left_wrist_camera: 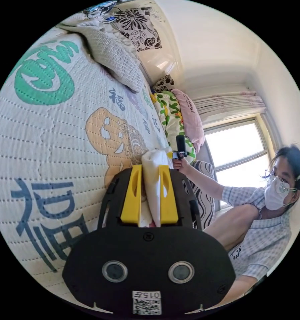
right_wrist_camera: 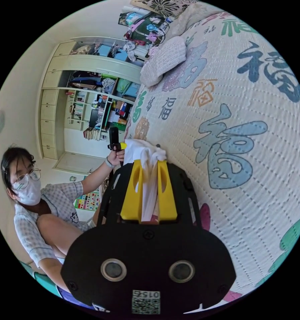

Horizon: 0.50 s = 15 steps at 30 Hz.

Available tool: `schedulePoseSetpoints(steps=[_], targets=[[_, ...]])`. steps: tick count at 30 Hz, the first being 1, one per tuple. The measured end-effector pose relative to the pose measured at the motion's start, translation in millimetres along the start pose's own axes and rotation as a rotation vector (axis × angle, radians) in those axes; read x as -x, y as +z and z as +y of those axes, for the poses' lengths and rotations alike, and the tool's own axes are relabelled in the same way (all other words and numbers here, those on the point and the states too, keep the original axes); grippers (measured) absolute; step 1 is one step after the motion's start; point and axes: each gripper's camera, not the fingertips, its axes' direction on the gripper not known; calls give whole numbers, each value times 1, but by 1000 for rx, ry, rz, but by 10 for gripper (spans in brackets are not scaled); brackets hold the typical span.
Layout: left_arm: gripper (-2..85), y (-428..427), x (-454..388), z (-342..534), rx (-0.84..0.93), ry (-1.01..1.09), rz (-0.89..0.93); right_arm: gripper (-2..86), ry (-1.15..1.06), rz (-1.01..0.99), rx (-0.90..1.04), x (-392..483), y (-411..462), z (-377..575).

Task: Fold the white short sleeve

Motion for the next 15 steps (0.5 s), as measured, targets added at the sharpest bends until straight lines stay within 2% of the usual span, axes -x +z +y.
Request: schedulePoseSetpoints(steps=[4, 9, 15], targets=[[28, 4, -16, 0, 51, 63, -59, 46, -27, -9, -24, 3, 0, 11], [9, 2, -45, 12, 34, 130, -48, 30, -118, 15, -34, 26, 1, 24], [4, -3, -126, 78, -9, 380, -109, 23, -370, 56, -3, 93, 14, 72]])
